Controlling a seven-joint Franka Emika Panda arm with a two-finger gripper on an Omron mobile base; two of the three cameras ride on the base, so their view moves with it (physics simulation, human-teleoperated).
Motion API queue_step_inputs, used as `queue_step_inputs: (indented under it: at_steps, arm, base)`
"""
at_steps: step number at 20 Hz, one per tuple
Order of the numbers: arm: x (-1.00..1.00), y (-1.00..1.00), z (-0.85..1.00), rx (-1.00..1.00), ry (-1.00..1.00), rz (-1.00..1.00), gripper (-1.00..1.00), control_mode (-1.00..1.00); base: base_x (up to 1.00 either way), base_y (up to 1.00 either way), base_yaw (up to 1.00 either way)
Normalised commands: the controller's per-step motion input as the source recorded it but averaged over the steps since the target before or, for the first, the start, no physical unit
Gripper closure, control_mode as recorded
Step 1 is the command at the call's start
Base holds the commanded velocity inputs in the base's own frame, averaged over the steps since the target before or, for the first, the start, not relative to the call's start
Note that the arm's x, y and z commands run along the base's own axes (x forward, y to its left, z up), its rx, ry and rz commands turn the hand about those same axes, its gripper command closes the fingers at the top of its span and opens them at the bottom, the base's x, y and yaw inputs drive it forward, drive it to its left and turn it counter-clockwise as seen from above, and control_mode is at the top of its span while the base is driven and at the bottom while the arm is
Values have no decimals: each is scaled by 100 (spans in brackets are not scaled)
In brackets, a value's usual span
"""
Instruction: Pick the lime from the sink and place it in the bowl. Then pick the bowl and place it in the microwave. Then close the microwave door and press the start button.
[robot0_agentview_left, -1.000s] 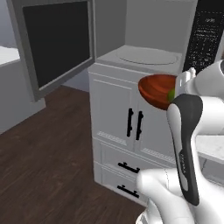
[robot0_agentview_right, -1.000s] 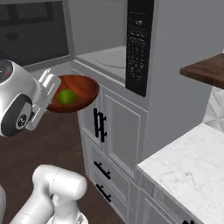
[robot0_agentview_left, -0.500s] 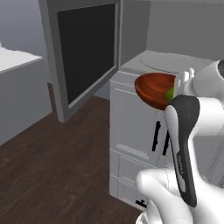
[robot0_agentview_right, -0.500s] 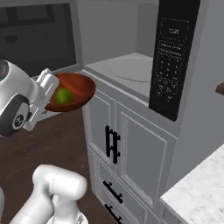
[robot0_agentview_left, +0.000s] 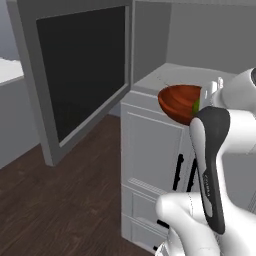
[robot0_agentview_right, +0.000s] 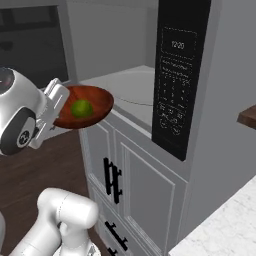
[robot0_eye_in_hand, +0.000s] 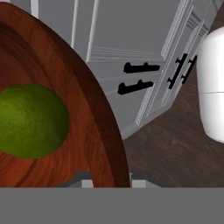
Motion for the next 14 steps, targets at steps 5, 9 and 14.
queue_step_inputs:
  at_steps: [5,9,14]
  arm:
    - [0,0,0,0,0,0,100,100]
    - [0,0,0,0,0,0,100,100]
    - [0,0,4,0,0,0,100,-100]
  base:
    - [25,-23,16]
    - [0,-5,22]
    - [-1,0,8]
